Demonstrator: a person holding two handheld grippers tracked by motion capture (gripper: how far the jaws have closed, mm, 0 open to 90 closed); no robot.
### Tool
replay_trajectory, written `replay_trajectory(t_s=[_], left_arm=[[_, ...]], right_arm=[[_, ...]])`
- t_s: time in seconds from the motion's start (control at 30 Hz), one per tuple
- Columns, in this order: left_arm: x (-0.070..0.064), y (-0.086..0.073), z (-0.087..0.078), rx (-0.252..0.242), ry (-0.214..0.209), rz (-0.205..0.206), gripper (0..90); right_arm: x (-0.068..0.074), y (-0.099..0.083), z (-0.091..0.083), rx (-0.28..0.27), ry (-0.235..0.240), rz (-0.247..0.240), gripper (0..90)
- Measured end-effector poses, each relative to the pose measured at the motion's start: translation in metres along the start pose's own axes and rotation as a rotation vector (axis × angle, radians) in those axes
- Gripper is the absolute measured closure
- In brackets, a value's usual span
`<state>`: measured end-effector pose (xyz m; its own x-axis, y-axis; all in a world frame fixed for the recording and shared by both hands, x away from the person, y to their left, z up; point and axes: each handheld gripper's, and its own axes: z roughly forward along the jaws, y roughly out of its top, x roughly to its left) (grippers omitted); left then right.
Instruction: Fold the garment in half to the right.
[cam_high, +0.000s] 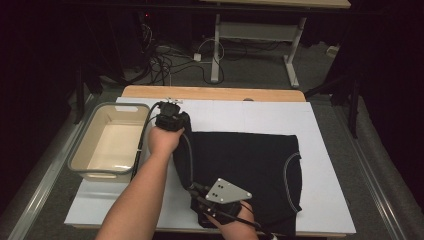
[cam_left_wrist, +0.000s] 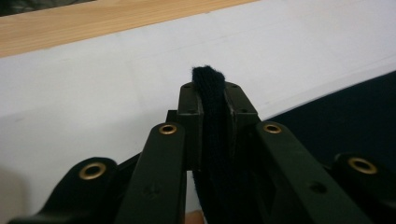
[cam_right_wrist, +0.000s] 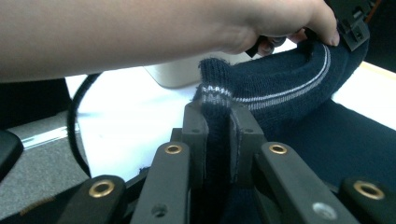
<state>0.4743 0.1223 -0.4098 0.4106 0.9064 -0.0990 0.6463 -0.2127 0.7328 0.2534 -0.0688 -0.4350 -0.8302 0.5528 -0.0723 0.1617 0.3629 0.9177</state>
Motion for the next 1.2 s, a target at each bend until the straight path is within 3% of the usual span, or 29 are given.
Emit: replay_trajectory(t_s=[0.23, 0.4, 0.7, 1.2], left_arm=[[-0.028, 0.002, 0.022, -0.014, -0.037, 0.026, 76.5], [-0.049, 0.006, 0.034, -0.051, -0.068, 0.066, 76.5], [-0.09, 0.016, 0.059, -0.07, -0.124, 0.145, 76.5], [-0.135, 0.027, 0.08, -0.085, -0.191, 0.184, 76.4]], right_arm=[[-0.016, -0.021, -0.023, -0.002, -0.048, 0.042, 80.2], [-0.024, -0.038, -0.039, -0.002, -0.092, 0.066, 80.1], [-0.037, -0.064, -0.065, -0.001, -0.163, 0.118, 80.1], [-0.047, -0.083, -0.095, -0.006, -0.242, 0.172, 80.0]])
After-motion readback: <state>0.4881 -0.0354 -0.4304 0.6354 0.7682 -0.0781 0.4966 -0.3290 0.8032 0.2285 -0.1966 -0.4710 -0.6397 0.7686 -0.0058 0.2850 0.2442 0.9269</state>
